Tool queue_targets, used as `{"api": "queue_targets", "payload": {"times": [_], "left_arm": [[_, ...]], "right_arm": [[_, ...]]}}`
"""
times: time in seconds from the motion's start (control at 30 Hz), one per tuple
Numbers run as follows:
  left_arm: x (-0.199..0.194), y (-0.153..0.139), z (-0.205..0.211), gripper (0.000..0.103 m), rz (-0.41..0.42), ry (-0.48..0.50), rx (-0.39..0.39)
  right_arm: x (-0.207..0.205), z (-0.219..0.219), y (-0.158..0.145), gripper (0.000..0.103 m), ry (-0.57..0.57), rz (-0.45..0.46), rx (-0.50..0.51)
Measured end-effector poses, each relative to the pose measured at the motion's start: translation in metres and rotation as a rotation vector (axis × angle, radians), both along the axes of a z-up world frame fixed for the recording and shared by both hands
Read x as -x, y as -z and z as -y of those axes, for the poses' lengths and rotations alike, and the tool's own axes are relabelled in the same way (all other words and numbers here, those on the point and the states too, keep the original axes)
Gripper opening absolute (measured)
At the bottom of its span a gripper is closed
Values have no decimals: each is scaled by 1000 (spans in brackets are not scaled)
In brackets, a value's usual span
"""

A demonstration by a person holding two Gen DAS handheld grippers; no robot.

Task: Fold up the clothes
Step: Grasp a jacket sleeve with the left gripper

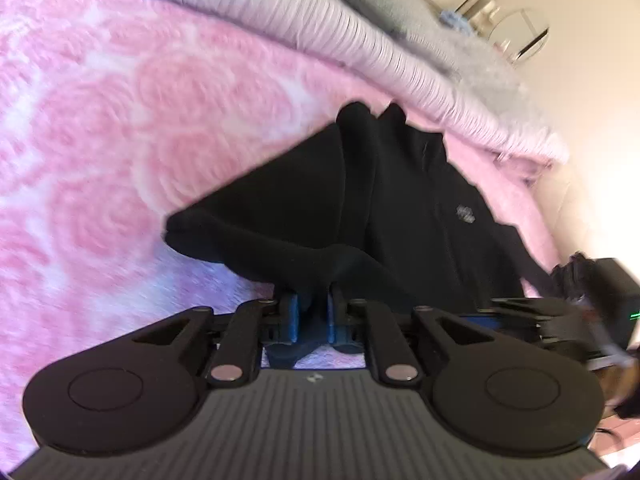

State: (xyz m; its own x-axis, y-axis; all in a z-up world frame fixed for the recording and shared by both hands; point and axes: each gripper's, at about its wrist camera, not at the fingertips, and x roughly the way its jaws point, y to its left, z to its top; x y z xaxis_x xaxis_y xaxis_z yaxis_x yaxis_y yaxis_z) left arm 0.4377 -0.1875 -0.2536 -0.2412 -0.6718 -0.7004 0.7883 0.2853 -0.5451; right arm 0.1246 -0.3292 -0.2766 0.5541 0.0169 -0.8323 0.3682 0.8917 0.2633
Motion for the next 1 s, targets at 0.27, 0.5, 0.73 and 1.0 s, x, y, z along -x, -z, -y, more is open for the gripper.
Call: {"api": "queue_targets", "payload": {"times": [0.27,0.5,0.73,1.0], "left_arm": [[-58,-13,-71,9,-30,-152,22],[-69,-9,-126,31,17,-289,-1],[-29,-12,-105,62,270,-177,-33],[41,44,-15,58,627,178,-159]], "right_arm": [[-113,-13,39,50,-85,-22,-51],[-226,-24,-50,50,-271,206,217],[-269,-3,-73,50,-261,277,202],[-142,25,3,50,-9,11,110]]}}
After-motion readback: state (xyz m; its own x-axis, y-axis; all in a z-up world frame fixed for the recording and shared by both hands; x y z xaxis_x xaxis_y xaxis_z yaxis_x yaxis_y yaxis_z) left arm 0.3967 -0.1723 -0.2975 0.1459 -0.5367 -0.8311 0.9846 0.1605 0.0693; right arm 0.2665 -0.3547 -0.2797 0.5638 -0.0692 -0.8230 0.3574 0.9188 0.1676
